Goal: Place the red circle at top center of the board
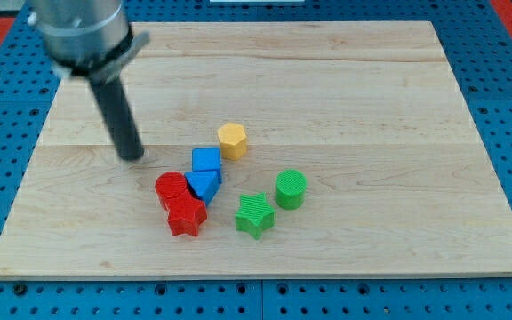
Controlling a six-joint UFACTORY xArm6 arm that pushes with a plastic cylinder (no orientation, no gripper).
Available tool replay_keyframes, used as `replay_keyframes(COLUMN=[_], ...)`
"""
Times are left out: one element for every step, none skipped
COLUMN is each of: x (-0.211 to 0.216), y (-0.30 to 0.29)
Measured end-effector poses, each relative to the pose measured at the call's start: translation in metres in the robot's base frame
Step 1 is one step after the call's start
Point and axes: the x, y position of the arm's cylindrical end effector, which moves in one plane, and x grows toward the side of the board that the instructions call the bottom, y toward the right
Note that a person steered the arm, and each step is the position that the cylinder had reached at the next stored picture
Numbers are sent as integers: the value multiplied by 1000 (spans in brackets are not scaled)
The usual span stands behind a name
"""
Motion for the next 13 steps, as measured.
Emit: replay_keyframes(x=[66,72,42,48,17,-45,-95,-104,-152,-187,-200,-229,-231], y=[34,109,93,56,27,8,-6,-11,11,25,38,66,118])
